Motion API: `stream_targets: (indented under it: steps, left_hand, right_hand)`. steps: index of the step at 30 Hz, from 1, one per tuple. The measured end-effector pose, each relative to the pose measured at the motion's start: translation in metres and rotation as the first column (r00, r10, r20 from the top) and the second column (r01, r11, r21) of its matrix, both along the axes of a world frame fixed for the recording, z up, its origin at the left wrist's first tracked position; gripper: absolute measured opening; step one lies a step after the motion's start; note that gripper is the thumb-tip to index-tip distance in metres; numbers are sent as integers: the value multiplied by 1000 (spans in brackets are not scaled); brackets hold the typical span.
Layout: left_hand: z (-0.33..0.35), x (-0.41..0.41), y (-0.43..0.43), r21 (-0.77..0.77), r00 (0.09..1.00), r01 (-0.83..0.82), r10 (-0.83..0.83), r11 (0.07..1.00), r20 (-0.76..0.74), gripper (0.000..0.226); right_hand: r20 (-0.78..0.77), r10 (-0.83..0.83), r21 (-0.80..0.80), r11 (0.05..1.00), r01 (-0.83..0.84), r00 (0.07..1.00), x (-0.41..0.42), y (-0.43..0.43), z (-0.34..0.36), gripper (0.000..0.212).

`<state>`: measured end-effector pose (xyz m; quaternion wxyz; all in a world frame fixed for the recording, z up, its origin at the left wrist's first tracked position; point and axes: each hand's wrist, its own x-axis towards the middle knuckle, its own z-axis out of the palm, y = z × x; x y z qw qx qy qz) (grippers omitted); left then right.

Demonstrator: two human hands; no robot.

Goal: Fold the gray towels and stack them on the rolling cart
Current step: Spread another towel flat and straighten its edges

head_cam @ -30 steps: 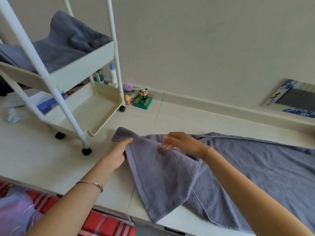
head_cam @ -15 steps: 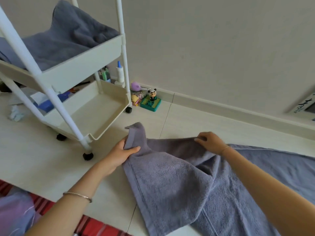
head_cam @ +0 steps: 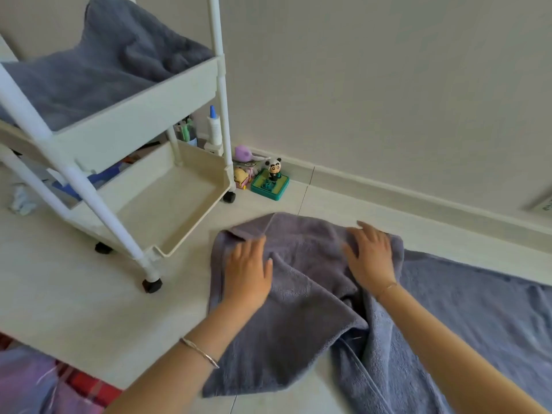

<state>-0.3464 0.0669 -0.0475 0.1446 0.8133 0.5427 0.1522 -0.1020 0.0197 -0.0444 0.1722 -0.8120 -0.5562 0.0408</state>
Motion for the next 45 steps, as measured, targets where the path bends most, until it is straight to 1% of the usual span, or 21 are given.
stream_targets:
  steps: [2, 3, 4, 6, 8, 10, 13, 15, 17, 19, 22, 24, 27, 31, 33, 35, 37, 39, 42, 44, 45]
  left_hand:
    - [-20, 11, -11, -197, 989, -39, 9, 980, -148, 60]
    - [-30, 13, -14, -254, 981, -67, 17, 965, -194, 62]
    - [-38, 10, -17, -265, 974, -66, 5, 962, -226, 63]
    - [-50, 0, -19, -176, 961, -16, -33, 984, -276, 65]
    - [-61, -11, -19, -148, 957, 19, -61, 989, -283, 67]
    - [-62, -21, -17, -148, 949, 52, -95, 988, -302, 67]
    - [-60, -41, -7, -108, 934, 128, -157, 986, -321, 64]
    - [-61, -60, 2, -107, 920, 171, -197, 979, -339, 64]
    - [-60, -79, 12, -105, 900, 177, -204, 979, -386, 68]
    - [-57, -90, 18, -117, 885, 170, -204, 978, -418, 79]
    - [-45, -79, 16, -61, 917, 144, -157, 988, -368, 96]
    - [-34, -51, 1, -91, 944, 124, -146, 988, -295, 89]
    - [-31, -6, -29, -193, 946, 189, -231, 963, -225, 75]
    - [-48, 10, -49, -219, 922, 178, -241, 959, -305, 61]
    - [-45, 10, -47, -222, 924, 165, -229, 961, -307, 67]
    - [-42, 16, -45, -214, 938, 153, -210, 965, -277, 83]
    - [-35, 29, -47, -206, 945, 167, -216, 964, -245, 92]
    - [-26, 49, -56, -220, 944, 213, -258, 952, -206, 87]
    - [-15, 89, -77, -236, 933, 286, -326, 929, -152, 61]
    - [-4, 120, -97, -236, 911, 355, -391, 904, -128, 61]
    - [1, 133, -107, -235, 898, 390, -424, 890, -116, 68]
  right_hand:
    - [-34, 77, -10, 997, -77, 996, -22, -12, -13, 40]
    - [-56, 102, -12, 995, -103, 993, -30, -17, -19, 43]
    - [-83, 112, -22, 993, -114, 990, -36, -21, -24, 44]
    - [-142, 87, -87, 991, -100, 986, -36, -27, -35, 45]
    - [-161, 68, -153, 984, -93, 985, -30, -34, -42, 48]
    - [-166, 73, -171, 980, -102, 983, -23, -40, -44, 48]
    - [-85, 98, -230, 966, -116, 992, -8, -48, -45, 52]
    - [-16, 124, -254, 959, -124, 992, 5, -54, -46, 67]
    - [-2, 119, -232, 966, -116, 993, 11, -57, -46, 76]
    - [0, 104, -190, 976, -102, 995, 8, -54, -42, 76]
    - [21, 142, -143, 980, -138, 990, -12, -50, -38, 69]
    - [-6, 175, -136, 975, -174, 985, -31, -50, -41, 68]
    - [-56, 190, -165, 966, -197, 980, -59, -53, -56, 71]
    - [-101, 201, -151, 965, -215, 974, -68, -58, -59, 69]
    - [-149, 198, -106, 971, -214, 969, -60, -63, -51, 67]
    - [-144, 162, -53, 984, -171, 976, -47, -75, -43, 62]
    - [-139, 90, -23, 995, -94, 986, -28, -94, -34, 55]
    - [-160, 5, 2, 1000, -5, 987, -6, -116, -28, 48]
    - [-188, -115, -28, 993, 112, 975, 33, -155, -22, 44]
    - [-183, -195, -73, 980, 184, 964, 62, -185, -18, 48]
    - [-181, -235, -88, 971, 222, 955, 75, -198, -16, 49]
